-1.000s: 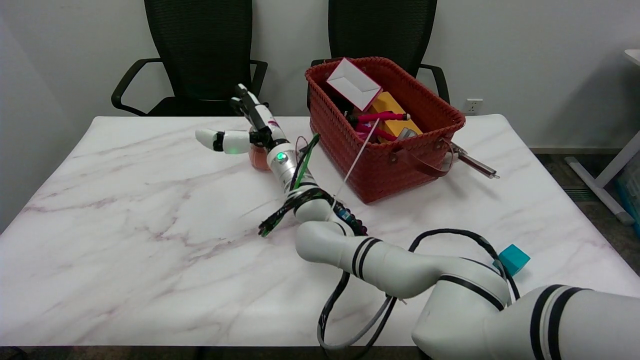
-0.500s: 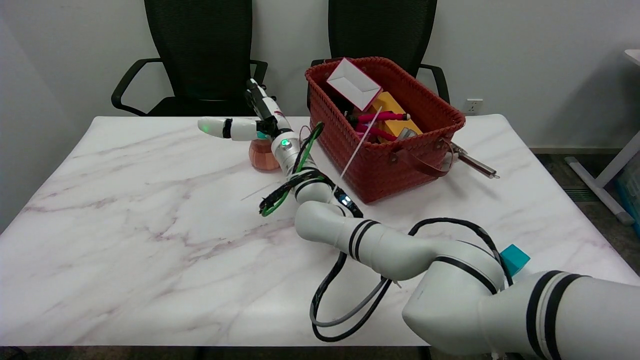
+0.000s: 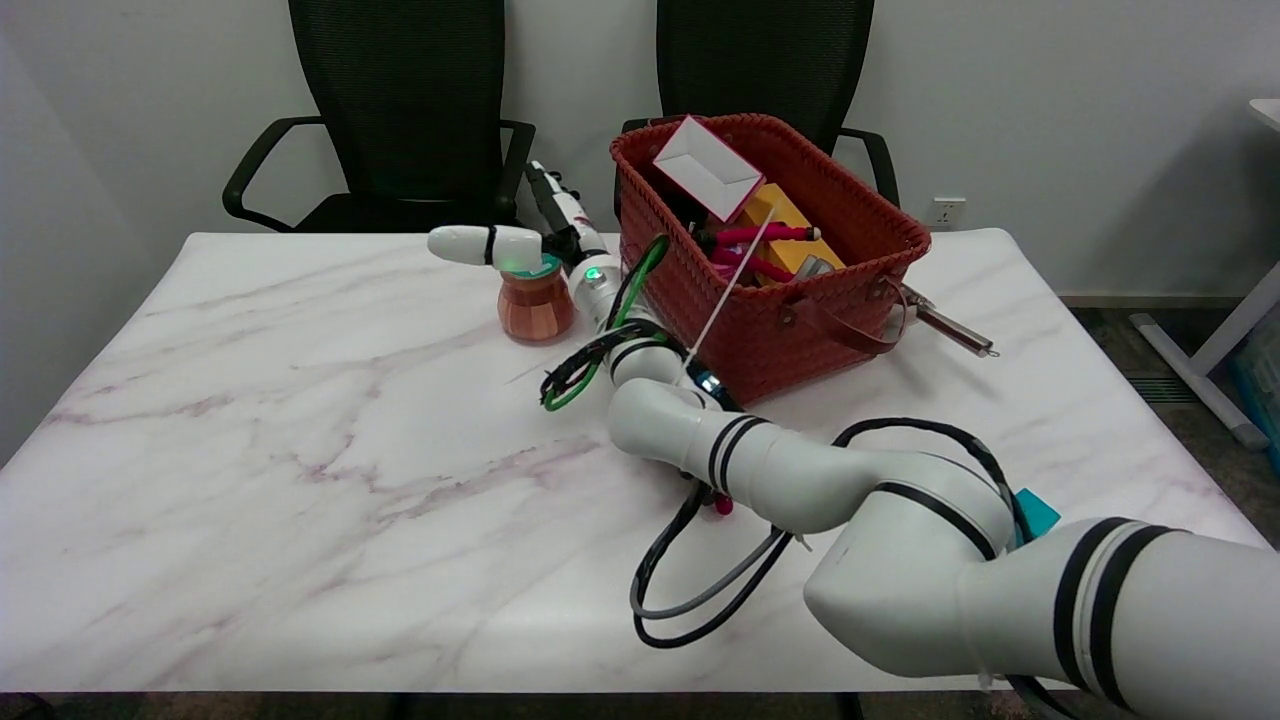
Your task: Pick up the wooden mortar.
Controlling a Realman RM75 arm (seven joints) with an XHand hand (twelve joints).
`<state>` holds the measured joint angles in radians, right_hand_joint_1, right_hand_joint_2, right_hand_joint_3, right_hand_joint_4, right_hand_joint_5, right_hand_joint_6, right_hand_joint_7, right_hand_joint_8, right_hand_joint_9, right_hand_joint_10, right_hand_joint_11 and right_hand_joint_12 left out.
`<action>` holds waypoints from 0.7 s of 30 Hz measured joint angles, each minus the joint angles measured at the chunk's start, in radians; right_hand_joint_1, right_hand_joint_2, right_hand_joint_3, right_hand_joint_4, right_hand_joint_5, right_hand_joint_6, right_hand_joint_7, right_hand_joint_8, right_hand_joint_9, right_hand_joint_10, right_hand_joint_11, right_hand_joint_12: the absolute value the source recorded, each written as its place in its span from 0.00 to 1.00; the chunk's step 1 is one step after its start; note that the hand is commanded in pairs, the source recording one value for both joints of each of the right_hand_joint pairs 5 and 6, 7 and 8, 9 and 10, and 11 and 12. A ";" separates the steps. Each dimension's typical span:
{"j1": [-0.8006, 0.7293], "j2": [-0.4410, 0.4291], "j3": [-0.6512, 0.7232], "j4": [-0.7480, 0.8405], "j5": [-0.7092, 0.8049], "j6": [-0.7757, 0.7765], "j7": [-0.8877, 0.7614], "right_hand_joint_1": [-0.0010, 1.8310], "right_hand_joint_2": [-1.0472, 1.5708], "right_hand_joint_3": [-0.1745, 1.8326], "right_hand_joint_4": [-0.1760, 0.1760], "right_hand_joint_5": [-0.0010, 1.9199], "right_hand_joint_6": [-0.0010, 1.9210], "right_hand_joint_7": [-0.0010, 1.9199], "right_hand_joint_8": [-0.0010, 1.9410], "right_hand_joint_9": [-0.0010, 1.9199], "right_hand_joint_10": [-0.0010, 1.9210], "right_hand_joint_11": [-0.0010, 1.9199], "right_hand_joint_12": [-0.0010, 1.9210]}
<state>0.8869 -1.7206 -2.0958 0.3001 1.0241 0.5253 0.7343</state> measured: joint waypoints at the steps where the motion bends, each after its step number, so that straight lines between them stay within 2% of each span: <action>1: 0.003 0.004 0.002 -0.004 0.000 -0.001 0.000 0.50 0.43 0.00 0.50 0.00 0.00 0.00 0.00 0.00 0.00 0.00 0.00; 21: 0.043 0.042 0.017 -0.068 0.002 -0.060 -0.012 0.50 0.42 0.00 0.50 0.00 0.00 0.00 0.00 0.00 0.00 0.00 0.00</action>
<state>0.9294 -1.6785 -2.0786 0.2325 1.0264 0.4655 0.7224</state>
